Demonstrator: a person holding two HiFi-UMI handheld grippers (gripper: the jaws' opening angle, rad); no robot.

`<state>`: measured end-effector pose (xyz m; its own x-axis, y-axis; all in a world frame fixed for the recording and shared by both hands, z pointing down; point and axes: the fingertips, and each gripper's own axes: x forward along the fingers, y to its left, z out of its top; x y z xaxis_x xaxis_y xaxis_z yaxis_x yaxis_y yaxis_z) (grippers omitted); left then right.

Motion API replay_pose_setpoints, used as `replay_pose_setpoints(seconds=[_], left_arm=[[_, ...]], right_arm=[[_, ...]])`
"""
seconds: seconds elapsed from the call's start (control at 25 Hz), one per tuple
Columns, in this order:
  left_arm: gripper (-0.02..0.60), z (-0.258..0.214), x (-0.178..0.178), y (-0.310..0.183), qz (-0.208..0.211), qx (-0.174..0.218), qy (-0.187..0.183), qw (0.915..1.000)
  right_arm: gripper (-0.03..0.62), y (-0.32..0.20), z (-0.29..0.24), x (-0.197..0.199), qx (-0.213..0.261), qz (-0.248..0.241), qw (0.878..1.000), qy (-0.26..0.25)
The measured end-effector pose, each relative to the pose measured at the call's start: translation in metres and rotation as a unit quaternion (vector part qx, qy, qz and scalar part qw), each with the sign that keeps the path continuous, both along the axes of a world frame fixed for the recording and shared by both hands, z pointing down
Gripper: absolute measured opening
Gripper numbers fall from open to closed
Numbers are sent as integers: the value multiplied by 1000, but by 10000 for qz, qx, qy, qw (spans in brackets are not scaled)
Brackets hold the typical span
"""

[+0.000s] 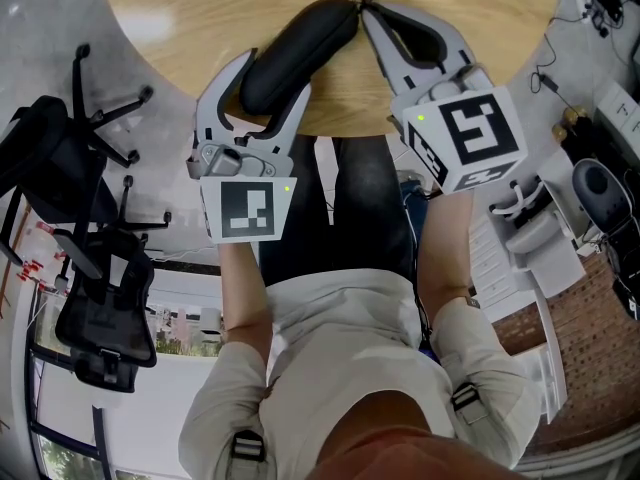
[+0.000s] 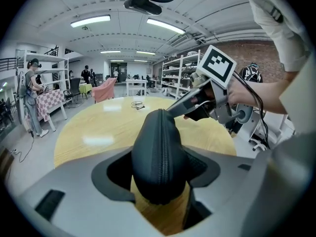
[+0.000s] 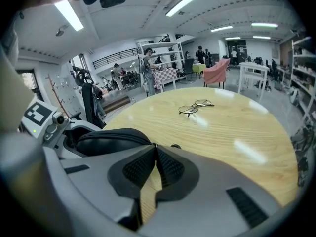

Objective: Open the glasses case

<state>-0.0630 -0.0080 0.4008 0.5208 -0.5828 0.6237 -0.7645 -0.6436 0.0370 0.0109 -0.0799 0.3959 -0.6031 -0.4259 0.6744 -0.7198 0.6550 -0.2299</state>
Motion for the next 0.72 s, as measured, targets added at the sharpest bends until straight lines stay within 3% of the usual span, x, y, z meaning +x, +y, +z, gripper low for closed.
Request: replay_pose_setpoints(seconds=[0.12,0.28,0.4,0.52,0.72], left_arm=[[290,3,2,3,-8,-92,-4,10000],[298,6,4,4,-6,-98,38,9999],[301,7,4,6,39,-122,73,9999],[332,5,7,5,18,-113,116,9999],[356,-7,10,6,141,-65,129,9998]], right_arm=[[32,1,-8,-1,309,-30,9994,139],[107,1,-24,-1,634,91,9979,-1],[110,0,-46,-14,936,176,9951,-273],[110,5,-58,-27,1155,-79,9928,-298],[63,20,-46,-36,1038,-480,9934,-57]])
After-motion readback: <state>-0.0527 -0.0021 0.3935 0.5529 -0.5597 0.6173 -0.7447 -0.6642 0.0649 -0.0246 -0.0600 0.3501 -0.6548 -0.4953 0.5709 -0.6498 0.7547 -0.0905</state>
